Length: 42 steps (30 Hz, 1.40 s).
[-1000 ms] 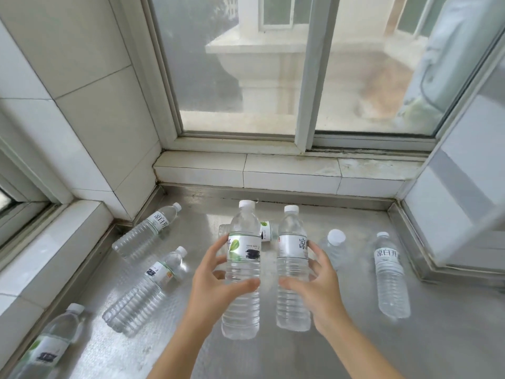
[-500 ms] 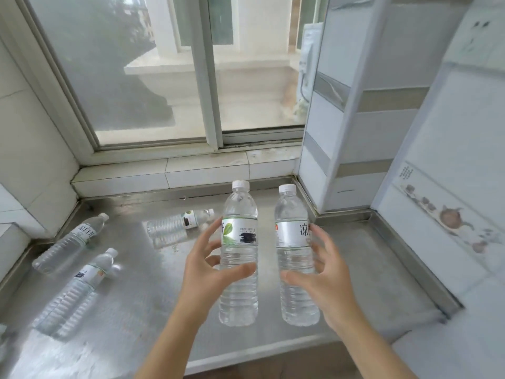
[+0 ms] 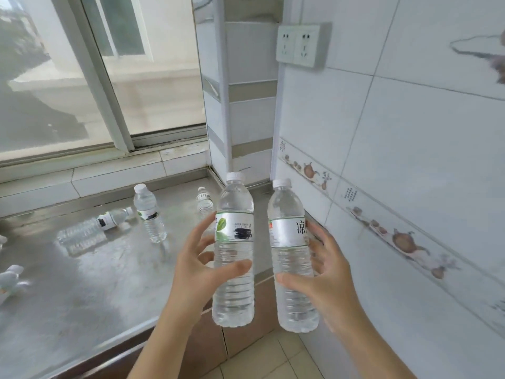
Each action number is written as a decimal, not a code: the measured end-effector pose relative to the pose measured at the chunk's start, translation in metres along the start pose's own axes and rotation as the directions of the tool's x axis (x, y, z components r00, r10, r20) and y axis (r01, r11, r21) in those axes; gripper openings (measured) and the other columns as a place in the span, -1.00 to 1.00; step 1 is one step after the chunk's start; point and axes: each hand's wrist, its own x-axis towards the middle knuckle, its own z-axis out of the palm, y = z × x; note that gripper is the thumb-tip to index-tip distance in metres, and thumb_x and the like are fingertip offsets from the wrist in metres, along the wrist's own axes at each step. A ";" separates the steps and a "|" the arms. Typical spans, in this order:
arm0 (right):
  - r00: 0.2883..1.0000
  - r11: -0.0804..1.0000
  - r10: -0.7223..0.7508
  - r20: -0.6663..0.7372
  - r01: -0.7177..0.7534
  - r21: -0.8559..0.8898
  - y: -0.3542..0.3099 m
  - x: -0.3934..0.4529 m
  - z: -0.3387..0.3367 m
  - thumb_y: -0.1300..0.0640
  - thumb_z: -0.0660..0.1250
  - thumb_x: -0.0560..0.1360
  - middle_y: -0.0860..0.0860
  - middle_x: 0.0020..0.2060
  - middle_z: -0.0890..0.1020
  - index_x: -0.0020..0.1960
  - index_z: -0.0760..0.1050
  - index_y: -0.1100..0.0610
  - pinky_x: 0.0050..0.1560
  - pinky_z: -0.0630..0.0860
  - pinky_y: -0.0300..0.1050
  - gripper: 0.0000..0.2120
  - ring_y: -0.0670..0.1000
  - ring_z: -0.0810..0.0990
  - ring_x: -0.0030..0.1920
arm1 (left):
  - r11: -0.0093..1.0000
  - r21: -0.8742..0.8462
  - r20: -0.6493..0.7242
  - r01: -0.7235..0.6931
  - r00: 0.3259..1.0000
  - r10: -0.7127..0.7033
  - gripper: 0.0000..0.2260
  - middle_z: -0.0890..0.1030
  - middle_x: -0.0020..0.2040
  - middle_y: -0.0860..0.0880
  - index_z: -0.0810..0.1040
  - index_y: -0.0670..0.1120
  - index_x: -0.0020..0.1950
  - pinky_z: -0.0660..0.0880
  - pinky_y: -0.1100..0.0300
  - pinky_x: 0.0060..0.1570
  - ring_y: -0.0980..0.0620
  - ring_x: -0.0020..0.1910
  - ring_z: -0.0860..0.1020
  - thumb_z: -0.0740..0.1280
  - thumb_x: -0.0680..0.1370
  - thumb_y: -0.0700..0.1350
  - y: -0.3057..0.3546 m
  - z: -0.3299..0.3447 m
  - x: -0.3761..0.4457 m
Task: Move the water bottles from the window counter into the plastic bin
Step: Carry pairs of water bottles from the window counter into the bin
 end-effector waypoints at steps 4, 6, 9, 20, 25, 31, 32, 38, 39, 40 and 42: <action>0.996 1.000 0.000 -0.086 0.001 0.012 -0.004 -0.028 -0.041 0.18 0.60 0.03 -0.22 0.08 0.63 0.23 0.37 -0.40 -0.14 0.60 -0.24 -0.09 -0.19 0.64 0.02 | 1.000 -0.014 0.060 -0.019 0.998 0.020 -0.17 0.69 0.06 0.19 0.47 0.45 0.25 0.58 0.15 -0.03 0.11 0.01 0.68 0.65 0.04 0.05 0.018 0.034 -0.021; 0.990 1.000 0.011 -0.142 -0.009 0.016 -0.007 -0.042 -0.057 0.15 0.60 0.02 -0.24 0.09 0.63 0.22 0.37 -0.42 -0.02 0.59 -0.12 -0.10 -0.16 0.63 0.07 | 0.999 -0.031 0.101 -0.024 0.995 0.027 -0.17 0.69 0.07 0.13 0.47 0.43 0.26 0.59 0.08 0.00 0.11 0.00 0.69 0.64 0.05 0.04 0.026 0.048 -0.030; 0.970 1.000 0.008 -0.241 -0.007 0.006 -0.011 -0.063 -0.077 0.11 0.60 0.01 -0.29 0.08 0.63 0.21 0.36 -0.44 0.06 0.58 0.00 -0.10 -0.17 0.63 0.08 | 0.998 -0.045 0.168 -0.051 0.984 0.058 -0.17 0.69 0.05 0.19 0.47 0.46 0.25 0.56 0.14 -0.02 0.21 -0.01 0.67 0.63 0.04 0.05 0.036 0.065 -0.039; 0.773 0.999 -0.017 -0.635 0.032 0.013 -0.039 -0.140 -0.109 0.17 0.63 -0.01 -0.21 0.11 0.63 0.25 0.40 -0.37 0.06 0.60 0.07 -0.07 -0.07 0.64 0.10 | 0.963 -0.202 0.562 -0.176 0.785 0.261 -0.20 0.70 0.05 0.18 0.49 0.49 0.19 0.54 0.46 -0.22 0.24 -0.04 0.68 0.61 0.02 0.04 0.075 0.122 -0.046; 0.654 0.999 -0.030 -0.756 0.042 -0.002 -0.046 -0.188 -0.107 0.23 0.63 0.05 -0.16 0.11 0.65 0.23 0.42 -0.34 -0.11 0.62 -0.15 -0.11 -0.08 0.65 0.07 | 0.959 -0.243 0.702 -0.148 0.656 0.279 -0.13 0.69 0.13 0.11 0.45 0.48 0.26 0.60 0.32 -0.22 0.14 0.03 0.68 0.63 0.00 0.10 0.075 0.145 -0.064; 0.465 1.000 -0.016 -0.885 0.030 -0.002 -0.054 -0.264 -0.125 0.25 0.62 0.04 -0.14 0.11 0.66 0.22 0.42 -0.34 0.00 0.62 0.03 -0.10 -0.07 0.65 0.08 | 0.953 -0.287 0.807 -0.091 0.513 0.292 -0.14 0.69 0.07 0.23 0.47 0.51 0.21 0.63 0.25 -0.27 0.16 -0.06 0.70 0.65 -0.02 0.09 0.080 0.189 -0.110; 0.435 1.000 -0.019 -0.900 0.030 -0.006 -0.055 -0.279 -0.131 0.26 0.62 0.04 -0.13 0.11 0.66 0.23 0.42 -0.34 0.02 0.62 0.04 -0.10 -0.06 0.65 0.09 | 0.953 -0.291 0.824 -0.084 0.484 0.294 -0.14 0.69 0.07 0.23 0.47 0.50 0.22 0.62 0.29 -0.28 0.16 -0.06 0.70 0.65 -0.02 0.08 0.082 0.198 -0.122; 0.284 1.000 -0.029 -0.958 0.011 -0.027 -0.057 -0.374 -0.182 0.20 0.63 0.02 -0.12 0.11 0.67 0.27 0.39 -0.32 0.11 0.57 0.17 -0.07 -0.03 0.65 0.10 | 0.956 -0.291 0.894 -0.022 0.349 0.280 -0.13 0.69 0.08 0.22 0.49 0.47 0.23 0.62 0.23 -0.25 0.14 -0.03 0.69 0.65 -0.03 0.05 0.099 0.259 -0.212; 0.266 1.000 -0.029 -0.963 0.009 -0.027 -0.056 -0.391 -0.193 0.18 0.63 0.02 -0.12 0.11 0.66 0.27 0.39 -0.32 0.11 0.57 0.17 -0.07 -0.03 0.64 0.10 | 0.957 -0.291 0.902 -0.008 0.332 0.277 -0.13 0.69 0.09 0.21 0.49 0.46 0.23 0.62 0.20 -0.21 0.13 -0.01 0.69 0.65 -0.03 0.05 0.101 0.271 -0.229; 0.249 1.000 -0.027 -0.968 0.007 -0.027 -0.055 -0.408 -0.204 0.17 0.63 0.01 -0.13 0.11 0.66 0.27 0.39 -0.33 0.09 0.58 0.17 -0.07 -0.03 0.65 0.10 | 0.957 -0.289 0.909 0.004 0.315 0.273 -0.13 0.69 0.10 0.20 0.49 0.46 0.23 0.62 0.18 -0.19 0.11 0.00 0.69 0.65 -0.03 0.04 0.103 0.283 -0.247; 0.222 1.000 -0.030 -0.975 0.002 -0.031 -0.054 -0.444 -0.226 0.17 0.63 0.00 -0.14 0.09 0.67 0.25 0.40 -0.34 0.02 0.61 0.10 -0.07 -0.05 0.66 0.07 | 0.956 -0.291 0.919 0.030 0.287 0.271 -0.12 0.69 0.10 0.20 0.49 0.45 0.24 0.62 0.17 -0.18 0.10 0.01 0.69 0.65 -0.03 0.03 0.108 0.307 -0.283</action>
